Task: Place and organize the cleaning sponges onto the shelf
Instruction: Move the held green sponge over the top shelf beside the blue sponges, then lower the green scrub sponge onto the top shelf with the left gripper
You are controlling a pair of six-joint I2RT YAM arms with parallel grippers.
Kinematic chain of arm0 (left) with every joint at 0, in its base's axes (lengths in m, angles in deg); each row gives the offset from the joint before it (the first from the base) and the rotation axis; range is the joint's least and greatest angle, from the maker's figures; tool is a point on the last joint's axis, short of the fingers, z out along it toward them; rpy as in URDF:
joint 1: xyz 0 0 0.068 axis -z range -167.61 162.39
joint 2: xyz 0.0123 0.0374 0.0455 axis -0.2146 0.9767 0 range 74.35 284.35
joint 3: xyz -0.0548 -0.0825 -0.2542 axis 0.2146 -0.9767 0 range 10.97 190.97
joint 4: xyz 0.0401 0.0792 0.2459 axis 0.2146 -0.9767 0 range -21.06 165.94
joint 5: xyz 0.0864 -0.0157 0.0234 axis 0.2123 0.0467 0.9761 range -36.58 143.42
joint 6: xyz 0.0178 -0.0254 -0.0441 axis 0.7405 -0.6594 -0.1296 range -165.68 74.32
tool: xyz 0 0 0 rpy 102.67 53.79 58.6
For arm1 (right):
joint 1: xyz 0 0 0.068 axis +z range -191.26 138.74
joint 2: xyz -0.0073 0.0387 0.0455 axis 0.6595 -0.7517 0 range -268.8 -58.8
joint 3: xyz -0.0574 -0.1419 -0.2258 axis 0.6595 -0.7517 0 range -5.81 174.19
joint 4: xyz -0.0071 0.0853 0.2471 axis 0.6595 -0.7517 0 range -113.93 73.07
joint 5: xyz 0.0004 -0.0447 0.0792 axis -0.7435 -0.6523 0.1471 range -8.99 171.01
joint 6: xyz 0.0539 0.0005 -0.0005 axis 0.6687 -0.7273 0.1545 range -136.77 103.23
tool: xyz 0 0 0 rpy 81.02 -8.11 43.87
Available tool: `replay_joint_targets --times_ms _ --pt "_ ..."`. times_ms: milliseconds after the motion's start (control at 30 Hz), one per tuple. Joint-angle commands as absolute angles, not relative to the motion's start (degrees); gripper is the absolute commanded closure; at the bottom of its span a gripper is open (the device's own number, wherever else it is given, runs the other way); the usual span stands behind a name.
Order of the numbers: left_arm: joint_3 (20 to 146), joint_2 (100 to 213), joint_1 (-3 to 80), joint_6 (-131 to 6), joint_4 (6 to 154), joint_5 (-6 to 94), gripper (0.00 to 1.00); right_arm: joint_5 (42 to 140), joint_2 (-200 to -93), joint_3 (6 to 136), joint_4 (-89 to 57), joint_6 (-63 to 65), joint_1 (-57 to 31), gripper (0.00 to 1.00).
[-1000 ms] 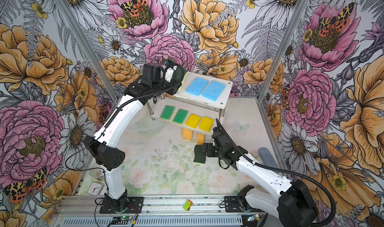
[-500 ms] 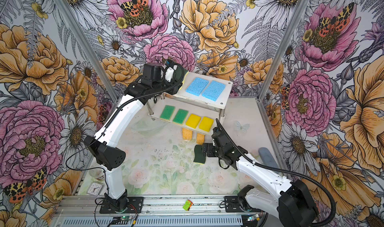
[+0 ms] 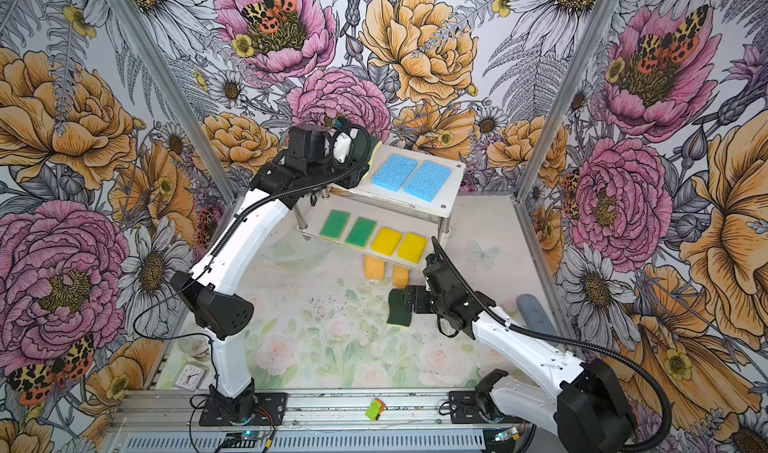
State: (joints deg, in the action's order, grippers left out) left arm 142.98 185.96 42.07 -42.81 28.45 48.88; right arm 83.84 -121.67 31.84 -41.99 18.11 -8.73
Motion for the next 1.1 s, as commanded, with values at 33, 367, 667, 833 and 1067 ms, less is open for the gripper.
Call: replay_joint_targets --times_ms 33,367,667,833,1067 --pt "144.0 187.1 42.3 -44.1 27.8 50.0 0.43 84.0 -120.8 31.1 -41.8 18.4 -9.3 0.08" --pt "143.7 187.1 42.3 -44.1 26.5 53.4 0.42 83.9 -120.9 31.1 -41.8 18.5 -9.3 0.08" --pt "144.0 187.2 42.5 -44.3 26.5 52.9 0.37 84.0 -120.9 31.0 -41.8 18.5 -9.3 0.08" --pt "144.4 187.6 42.6 -44.5 26.5 52.1 0.37 84.0 -120.7 31.0 -41.8 18.5 -9.3 0.08" --pt "144.4 187.6 42.5 -44.5 26.6 51.4 0.33 84.0 -120.6 30.8 -41.8 18.5 -9.3 0.08"
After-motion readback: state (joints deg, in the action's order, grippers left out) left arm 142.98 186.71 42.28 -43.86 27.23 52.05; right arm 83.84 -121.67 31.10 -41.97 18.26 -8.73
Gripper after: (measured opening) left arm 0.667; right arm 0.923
